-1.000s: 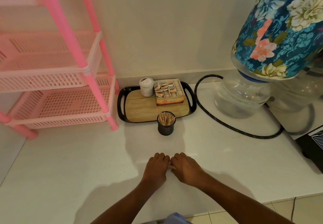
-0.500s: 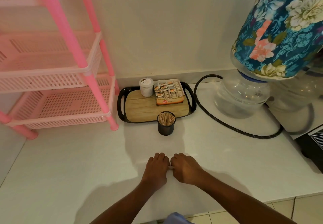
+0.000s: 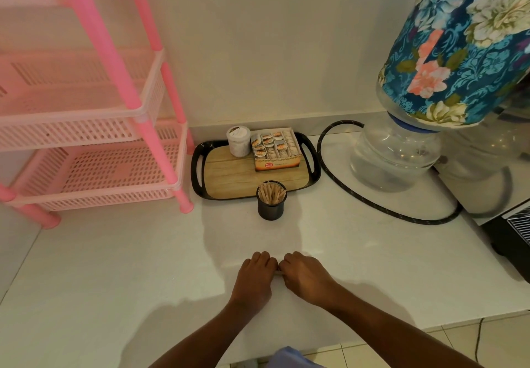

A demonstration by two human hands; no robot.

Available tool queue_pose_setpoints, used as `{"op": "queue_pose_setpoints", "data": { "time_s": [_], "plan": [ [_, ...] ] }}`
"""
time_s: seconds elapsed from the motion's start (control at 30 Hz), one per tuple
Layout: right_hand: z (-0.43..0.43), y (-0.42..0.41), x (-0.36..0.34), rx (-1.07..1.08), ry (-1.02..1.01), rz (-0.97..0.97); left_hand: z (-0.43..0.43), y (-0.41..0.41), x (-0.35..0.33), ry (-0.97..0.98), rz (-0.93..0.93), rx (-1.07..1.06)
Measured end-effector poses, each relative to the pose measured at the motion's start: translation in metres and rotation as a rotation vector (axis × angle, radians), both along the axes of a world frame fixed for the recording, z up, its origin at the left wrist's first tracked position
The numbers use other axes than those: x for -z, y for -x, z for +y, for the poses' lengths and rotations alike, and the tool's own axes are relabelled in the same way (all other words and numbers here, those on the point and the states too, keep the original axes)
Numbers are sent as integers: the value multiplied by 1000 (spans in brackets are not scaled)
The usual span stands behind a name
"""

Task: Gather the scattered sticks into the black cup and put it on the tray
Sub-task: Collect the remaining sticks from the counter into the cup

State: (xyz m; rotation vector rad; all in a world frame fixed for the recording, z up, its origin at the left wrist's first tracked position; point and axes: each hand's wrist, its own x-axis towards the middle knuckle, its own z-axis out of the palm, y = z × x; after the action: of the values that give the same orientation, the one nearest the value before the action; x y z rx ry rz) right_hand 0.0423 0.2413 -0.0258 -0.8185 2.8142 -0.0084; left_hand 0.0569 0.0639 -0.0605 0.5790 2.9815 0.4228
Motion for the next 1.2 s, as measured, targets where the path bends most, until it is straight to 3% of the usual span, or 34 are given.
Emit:
{"op": "queue_pose_setpoints", "data": {
  "time_s": [0.13, 0.33, 0.47, 0.63, 0.83, 0.97, 1.2],
  "plan": [
    [-1, 5, -15, 81, 10, 37, -2, 14, -9, -238, -50, -126],
    [-3, 36, -53, 325, 367, -98, -3, 41, -63, -1207, -346, -645],
    [-7, 53, -69, 307, 663, -57, 2, 61, -96, -1365, -306, -616],
    [-12, 85, -82, 365, 850, 66, 3, 93, -134, -1255, -140, -507],
    [-22, 121, -100, 434, 1099, 113, 8, 134, -161, -921, 127, -367],
    [-25, 133, -103, 499, 1083, 82, 9, 153, -158, -807, 184, -335],
    [-13, 133, -85, 649, 896, 55, -2, 150, -121, -642, 93, -355]
  ]
}}
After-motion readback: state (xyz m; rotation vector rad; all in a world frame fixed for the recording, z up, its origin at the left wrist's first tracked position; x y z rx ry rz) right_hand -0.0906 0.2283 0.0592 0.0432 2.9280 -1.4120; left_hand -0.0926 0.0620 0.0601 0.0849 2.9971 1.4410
